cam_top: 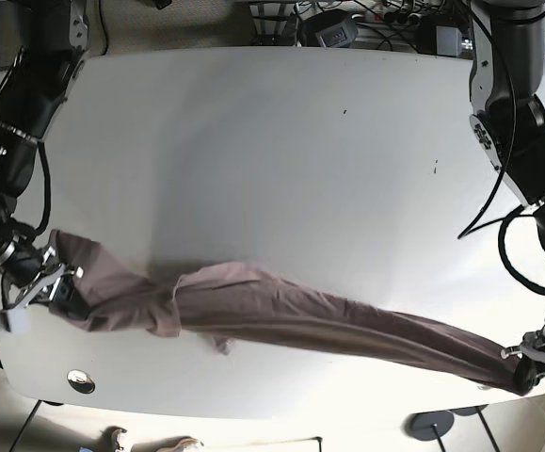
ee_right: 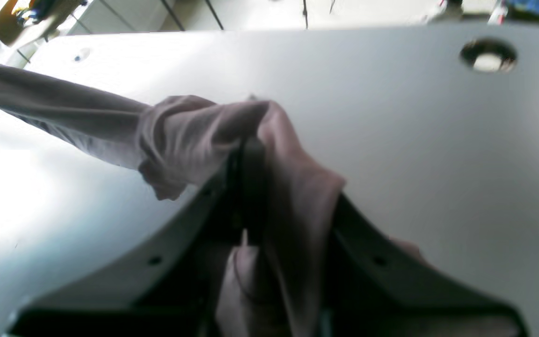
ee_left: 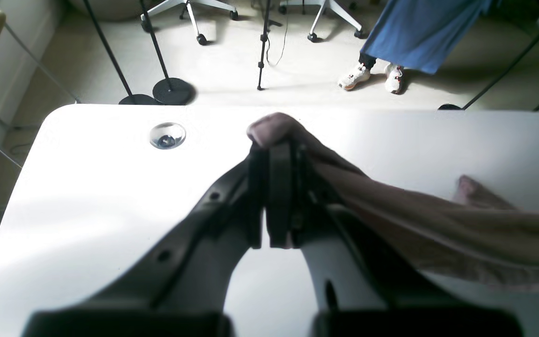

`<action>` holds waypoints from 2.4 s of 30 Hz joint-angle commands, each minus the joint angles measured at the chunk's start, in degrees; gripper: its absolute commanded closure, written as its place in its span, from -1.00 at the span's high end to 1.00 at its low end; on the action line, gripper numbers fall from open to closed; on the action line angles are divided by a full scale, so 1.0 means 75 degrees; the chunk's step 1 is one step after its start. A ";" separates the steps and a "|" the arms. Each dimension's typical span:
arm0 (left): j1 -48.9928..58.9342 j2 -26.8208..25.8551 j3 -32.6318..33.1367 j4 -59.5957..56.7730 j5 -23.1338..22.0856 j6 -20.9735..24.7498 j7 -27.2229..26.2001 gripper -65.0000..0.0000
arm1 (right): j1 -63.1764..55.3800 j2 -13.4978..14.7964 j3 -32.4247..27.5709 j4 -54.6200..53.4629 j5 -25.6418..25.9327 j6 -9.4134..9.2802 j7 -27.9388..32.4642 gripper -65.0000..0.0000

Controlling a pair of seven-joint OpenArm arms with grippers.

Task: Fold the T-shirt properly
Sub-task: 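Stretch the shirt between both grippers, pulling the grippers apart, then regrasp with the right gripper and lift the shirt high with both grippers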

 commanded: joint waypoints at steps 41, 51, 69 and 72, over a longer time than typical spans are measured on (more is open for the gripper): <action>0.5136 0.0216 -0.1924 0.1177 0.0047 -0.0865 -0.0180 -1.00 | -0.2131 -0.0881 0.0726 0.0512 -0.0909 0.0007 0.0220 0.82; 0.5136 0.0228 -0.1924 0.1189 0.0024 -0.0865 -0.0180 -1.00 | 0.0260 -0.0858 -0.0352 -0.2969 -0.3030 0.0511 0.1240 0.82; 0.4936 0.0239 -0.1924 0.1130 0.0047 -0.0865 -0.0180 -1.00 | -0.0127 -0.1737 -0.0598 -0.4493 -0.3605 0.1226 0.2213 0.82; 0.4925 0.0228 -0.1619 0.1118 0.0047 -0.0865 -0.0180 -1.00 | -0.0173 -0.1737 -0.0950 -0.4493 -0.3581 0.1226 0.2213 0.81</action>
